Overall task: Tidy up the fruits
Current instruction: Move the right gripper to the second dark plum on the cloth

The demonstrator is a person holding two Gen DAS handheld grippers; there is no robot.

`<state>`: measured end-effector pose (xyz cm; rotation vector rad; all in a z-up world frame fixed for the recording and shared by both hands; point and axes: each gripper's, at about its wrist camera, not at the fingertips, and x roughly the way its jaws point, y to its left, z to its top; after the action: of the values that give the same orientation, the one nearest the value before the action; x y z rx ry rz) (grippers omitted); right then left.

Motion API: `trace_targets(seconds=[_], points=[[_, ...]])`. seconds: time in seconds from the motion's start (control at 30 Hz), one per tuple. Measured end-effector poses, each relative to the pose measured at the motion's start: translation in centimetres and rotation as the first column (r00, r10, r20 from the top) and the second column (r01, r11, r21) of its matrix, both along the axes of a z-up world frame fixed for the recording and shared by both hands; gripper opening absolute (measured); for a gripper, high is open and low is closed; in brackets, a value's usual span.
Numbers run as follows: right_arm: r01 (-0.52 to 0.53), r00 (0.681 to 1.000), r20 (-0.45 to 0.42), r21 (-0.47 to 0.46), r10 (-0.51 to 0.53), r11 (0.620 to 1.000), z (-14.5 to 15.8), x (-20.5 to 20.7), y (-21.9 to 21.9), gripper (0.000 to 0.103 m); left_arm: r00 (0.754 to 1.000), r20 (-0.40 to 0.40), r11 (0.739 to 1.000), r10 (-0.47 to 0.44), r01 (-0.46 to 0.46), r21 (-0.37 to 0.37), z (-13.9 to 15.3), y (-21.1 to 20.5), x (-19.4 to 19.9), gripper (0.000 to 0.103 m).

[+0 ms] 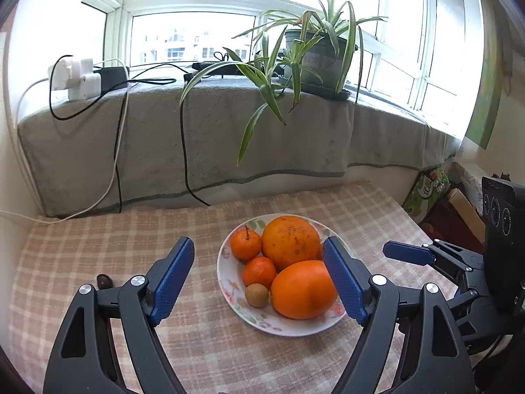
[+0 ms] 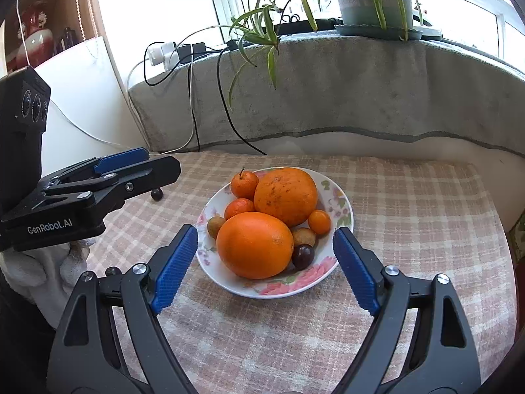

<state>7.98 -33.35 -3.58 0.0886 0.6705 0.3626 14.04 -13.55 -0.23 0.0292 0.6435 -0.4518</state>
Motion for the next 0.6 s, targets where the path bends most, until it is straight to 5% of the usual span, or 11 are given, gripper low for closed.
trace_targets(seconds=[0.6], points=[[-0.062, 0.998, 0.018, -0.007, 0.062, 0.998, 1.4, -0.4, 4.1, 0.087, 0.994, 0.05, 0.995, 0.095, -0.093, -0.039, 1.4, 6.5, -3.8, 0.081]])
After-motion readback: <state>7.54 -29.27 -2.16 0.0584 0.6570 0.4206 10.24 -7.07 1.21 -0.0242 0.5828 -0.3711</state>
